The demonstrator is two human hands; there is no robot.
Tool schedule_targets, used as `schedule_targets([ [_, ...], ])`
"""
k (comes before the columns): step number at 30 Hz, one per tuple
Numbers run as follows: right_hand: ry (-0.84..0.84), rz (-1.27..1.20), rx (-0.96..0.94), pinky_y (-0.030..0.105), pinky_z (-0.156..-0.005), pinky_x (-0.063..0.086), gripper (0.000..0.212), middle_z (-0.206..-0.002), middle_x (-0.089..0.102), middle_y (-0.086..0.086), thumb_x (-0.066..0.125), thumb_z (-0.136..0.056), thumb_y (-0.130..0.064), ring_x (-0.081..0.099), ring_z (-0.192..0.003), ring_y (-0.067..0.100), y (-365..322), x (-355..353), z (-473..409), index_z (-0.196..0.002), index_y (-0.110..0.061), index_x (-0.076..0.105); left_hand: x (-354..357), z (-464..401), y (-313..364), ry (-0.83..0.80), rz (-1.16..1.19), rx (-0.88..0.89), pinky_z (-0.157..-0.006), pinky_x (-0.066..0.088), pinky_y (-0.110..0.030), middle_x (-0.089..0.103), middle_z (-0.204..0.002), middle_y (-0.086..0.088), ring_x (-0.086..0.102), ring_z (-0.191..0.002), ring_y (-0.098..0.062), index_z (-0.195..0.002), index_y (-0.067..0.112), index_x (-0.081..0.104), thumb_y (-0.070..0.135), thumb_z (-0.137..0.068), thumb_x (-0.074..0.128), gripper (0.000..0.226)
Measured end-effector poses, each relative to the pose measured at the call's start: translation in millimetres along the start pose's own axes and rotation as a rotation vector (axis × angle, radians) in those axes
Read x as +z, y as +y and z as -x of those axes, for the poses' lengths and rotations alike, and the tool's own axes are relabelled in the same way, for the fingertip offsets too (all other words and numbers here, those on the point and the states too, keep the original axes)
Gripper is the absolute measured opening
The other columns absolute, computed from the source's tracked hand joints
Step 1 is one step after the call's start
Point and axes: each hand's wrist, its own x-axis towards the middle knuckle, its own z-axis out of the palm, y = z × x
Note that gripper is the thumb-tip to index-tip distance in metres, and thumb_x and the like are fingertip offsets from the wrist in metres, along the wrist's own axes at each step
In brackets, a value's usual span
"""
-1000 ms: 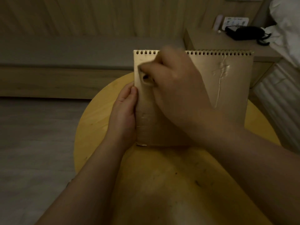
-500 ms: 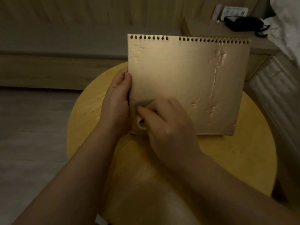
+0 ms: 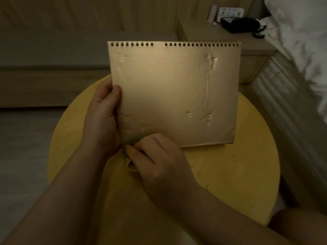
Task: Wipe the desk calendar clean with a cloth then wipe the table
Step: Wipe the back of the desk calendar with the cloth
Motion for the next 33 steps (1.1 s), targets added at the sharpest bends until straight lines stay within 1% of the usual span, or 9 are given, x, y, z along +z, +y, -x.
schedule_targets([
  [5,-0.001,0.015,-0.002,0.047,-0.068,0.053,0.017,-0.089,0.070,0.017,0.063,-0.104,-0.004,0.064,-0.080,0.035,23.8,-16.6,10.8,-0.109,0.004,0.077,-0.6,-0.1,0.0,0.013,0.010,0.014,-0.080,0.058,-0.027,0.078,-0.108,0.009,0.072,-0.100,-0.009,-0.117,0.026,0.069,0.018,-0.110,0.042,0.028],
  [9,-0.023,0.070,0.005,0.042,-0.074,0.053,0.018,-0.099,0.072,0.017,0.071,-0.099,-0.002,0.065,-0.086,0.033,54.7,-40.4,26.4,-0.115,0.003,0.077,-1.0,-1.6,-0.6,0.041,-0.001,0.005,-0.083,0.057,-0.030,0.078,-0.108,0.008,0.071,-0.100,-0.009,-0.113,0.028,0.071,0.019,-0.110,0.044,0.028],
  [13,-0.042,0.118,0.057,0.041,-0.074,0.052,0.022,-0.101,0.073,0.020,0.064,-0.104,-0.009,0.067,-0.087,0.036,85.4,-67.1,39.5,-0.116,0.003,0.077,0.3,-1.8,-0.7,0.045,-0.010,0.007,-0.084,0.057,-0.030,0.078,-0.106,0.009,0.071,-0.098,-0.008,-0.107,0.030,0.076,0.019,-0.109,0.045,0.033],
  [16,-0.063,0.187,0.090,0.040,-0.074,0.051,0.033,-0.102,0.073,0.023,0.054,-0.107,-0.018,0.068,-0.087,0.038,105.9,-86.2,46.3,-0.115,0.004,0.077,1.5,-1.6,-0.4,0.056,0.003,0.010,-0.088,0.057,-0.031,0.079,-0.106,0.009,0.071,-0.099,-0.009,-0.105,0.031,0.077,0.019,-0.109,0.045,0.034],
  [19,-0.054,0.235,0.121,0.041,-0.075,0.050,0.025,-0.101,0.074,0.025,0.061,-0.102,-0.009,0.070,-0.086,0.042,118.2,-98.0,50.9,-0.113,0.007,0.077,2.8,-1.2,0.5,0.061,-0.003,0.014,-0.088,0.056,-0.031,0.079,-0.104,0.010,0.071,-0.097,-0.008,-0.106,0.028,0.075,0.017,-0.109,0.044,0.032],
  [21,-0.046,0.242,0.124,0.040,-0.077,0.047,0.021,-0.099,0.074,0.025,0.068,-0.097,-0.005,0.070,-0.084,0.042,118.5,-98.5,51.2,-0.111,0.007,0.078,3.6,-1.2,1.4,0.059,0.000,0.015,-0.085,0.058,-0.028,0.079,-0.102,0.011,0.072,-0.095,-0.006,-0.105,0.029,0.075,0.017,-0.109,0.044,0.034],
  [24,-0.050,0.200,0.093,0.040,-0.075,0.049,0.024,-0.099,0.074,0.024,0.063,-0.101,-0.010,0.069,-0.084,0.040,109.4,-89.0,48.3,-0.112,0.007,0.077,3.9,-1.2,1.8,0.062,0.003,0.015,-0.084,0.058,-0.027,0.079,-0.101,0.011,0.072,-0.094,-0.006,-0.102,0.031,0.078,0.017,-0.110,0.044,0.037],
  [27,-0.047,0.136,0.060,0.042,-0.071,0.052,0.022,-0.099,0.073,0.021,0.065,-0.102,-0.008,0.067,-0.083,0.038,93.4,-70.9,41.4,-0.114,0.006,0.077,2.6,-2.0,1.2,0.070,0.005,0.013,-0.084,0.057,-0.028,0.079,-0.102,0.010,0.071,-0.095,-0.007,-0.108,0.027,0.074,0.016,-0.109,0.044,0.031],
  [33,0.003,0.040,-0.008,0.042,-0.074,0.052,0.016,-0.095,0.073,0.018,0.068,-0.101,-0.003,0.065,-0.083,0.034,47.9,-26.9,15.1,-0.112,0.005,0.078,3.2,-2.4,0.9,0.070,0.021,0.016,-0.085,0.057,-0.030,0.078,-0.104,0.007,0.071,-0.096,-0.009,-0.114,0.023,0.069,0.016,-0.110,0.043,0.026],
])
